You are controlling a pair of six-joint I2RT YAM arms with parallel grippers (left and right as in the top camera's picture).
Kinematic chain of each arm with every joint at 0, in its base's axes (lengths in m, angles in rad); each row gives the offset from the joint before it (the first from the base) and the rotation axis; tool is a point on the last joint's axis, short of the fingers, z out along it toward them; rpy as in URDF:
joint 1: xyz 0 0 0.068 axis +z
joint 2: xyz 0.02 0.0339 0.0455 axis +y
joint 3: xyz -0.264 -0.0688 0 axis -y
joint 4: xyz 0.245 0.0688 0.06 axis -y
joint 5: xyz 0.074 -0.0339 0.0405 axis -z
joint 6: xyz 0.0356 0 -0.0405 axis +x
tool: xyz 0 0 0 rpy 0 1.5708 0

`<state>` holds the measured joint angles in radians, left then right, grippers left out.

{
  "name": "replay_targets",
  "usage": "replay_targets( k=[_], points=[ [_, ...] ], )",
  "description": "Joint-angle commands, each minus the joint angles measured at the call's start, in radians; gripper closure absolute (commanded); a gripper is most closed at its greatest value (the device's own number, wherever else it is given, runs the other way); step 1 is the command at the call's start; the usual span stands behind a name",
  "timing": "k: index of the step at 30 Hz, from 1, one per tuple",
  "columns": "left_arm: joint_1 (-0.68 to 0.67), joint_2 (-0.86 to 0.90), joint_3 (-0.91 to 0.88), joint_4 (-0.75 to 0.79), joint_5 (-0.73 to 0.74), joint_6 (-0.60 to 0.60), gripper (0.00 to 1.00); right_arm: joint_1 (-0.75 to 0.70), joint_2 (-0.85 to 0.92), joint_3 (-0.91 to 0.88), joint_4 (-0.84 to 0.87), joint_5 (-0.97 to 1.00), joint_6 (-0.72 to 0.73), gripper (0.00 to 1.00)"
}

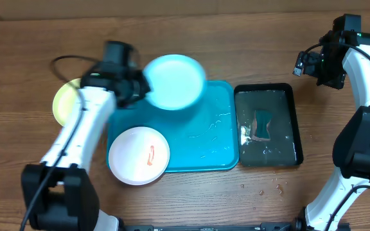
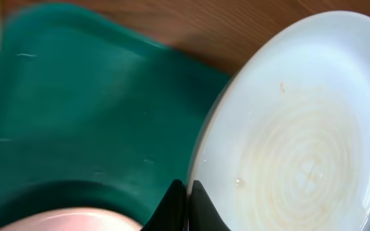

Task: Clean dirty plates on tray and stack at the side
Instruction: 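Lower light-blue plate onto the yellow plate and release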

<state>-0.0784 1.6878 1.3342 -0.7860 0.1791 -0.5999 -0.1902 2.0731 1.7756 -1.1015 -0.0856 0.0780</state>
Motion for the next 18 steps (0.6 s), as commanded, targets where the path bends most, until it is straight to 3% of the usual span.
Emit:
replay_targets(
  k=[1, 11, 18],
  points=[
    [0.142, 0.000, 0.010, -0.043, 0.050, 0.032, 0.96, -0.002, -0.003, 0.016, 0.001, 0.006, 0.001, 0.00],
    [0.501, 0.001, 0.010, -0.122, -0.176, 0.039, 0.96, -0.002, -0.003, 0.016, 0.001, 0.006, 0.001, 0.00],
    [0.599, 0.002, -0.003, -0.090, -0.259, 0.036, 0.96, -0.002, -0.003, 0.016, 0.001, 0.006, 0.001, 0.00]
  ],
)
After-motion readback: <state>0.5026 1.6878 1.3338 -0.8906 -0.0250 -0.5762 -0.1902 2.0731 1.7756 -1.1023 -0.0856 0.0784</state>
